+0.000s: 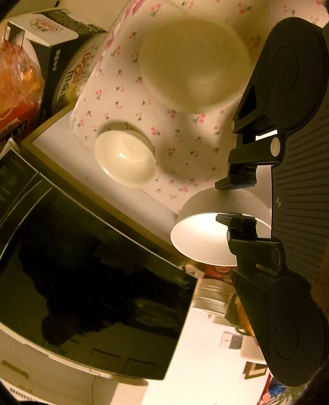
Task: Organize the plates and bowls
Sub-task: 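Lift the white bowl with both grippers and carry it toward the plate stack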
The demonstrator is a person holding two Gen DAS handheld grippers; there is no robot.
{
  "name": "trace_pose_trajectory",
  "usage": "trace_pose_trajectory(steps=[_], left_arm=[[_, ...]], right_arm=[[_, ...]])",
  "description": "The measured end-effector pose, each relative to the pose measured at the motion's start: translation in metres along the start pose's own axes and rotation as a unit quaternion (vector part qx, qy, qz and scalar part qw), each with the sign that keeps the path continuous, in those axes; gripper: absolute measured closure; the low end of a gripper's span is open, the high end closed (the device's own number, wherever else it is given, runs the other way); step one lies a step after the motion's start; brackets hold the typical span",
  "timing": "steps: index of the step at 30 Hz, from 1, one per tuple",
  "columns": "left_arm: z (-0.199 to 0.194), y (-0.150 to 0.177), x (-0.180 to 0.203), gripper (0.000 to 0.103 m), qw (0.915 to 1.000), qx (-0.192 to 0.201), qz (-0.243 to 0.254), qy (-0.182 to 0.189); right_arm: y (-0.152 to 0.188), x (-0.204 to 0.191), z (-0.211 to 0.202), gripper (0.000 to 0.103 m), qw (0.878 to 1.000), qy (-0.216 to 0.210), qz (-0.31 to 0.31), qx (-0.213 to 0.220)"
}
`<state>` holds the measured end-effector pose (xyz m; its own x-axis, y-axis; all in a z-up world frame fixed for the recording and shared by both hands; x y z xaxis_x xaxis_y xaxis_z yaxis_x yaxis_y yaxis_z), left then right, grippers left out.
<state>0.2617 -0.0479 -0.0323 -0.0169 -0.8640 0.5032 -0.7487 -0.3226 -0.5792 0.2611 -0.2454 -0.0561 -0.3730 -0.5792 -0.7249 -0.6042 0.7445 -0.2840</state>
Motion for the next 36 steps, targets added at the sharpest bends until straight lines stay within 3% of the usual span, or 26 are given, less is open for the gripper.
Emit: trace_pose_trajectory(steps=[24,36], left_arm=[[-0.069,0.072,-0.019,0.085,0.9999,-0.016,-0.005,0.002],[-0.088,0.115,-0.03,0.085,0.9987,-0.047,-0.013,0.016]], right_arm=[[0.071,0.032,-0.07,0.083,0.999,0.004,-0.014,-0.029],[0.106,0.067,-0.098,0.083,0.998,0.024,-0.014,-0.058]])
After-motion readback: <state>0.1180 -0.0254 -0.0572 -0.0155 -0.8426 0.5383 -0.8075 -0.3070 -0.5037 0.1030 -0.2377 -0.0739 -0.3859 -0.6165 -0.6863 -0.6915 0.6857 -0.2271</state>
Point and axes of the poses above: each gripper's, at about its wrist camera, not at the fingertips, and z roughly the way its jaws point, x to its right, y to its underside, the point moved 5 cm from there along z, roughly the way its jaws point, and after that the axes turned 2 degrees about x, right-handed, at the moved point
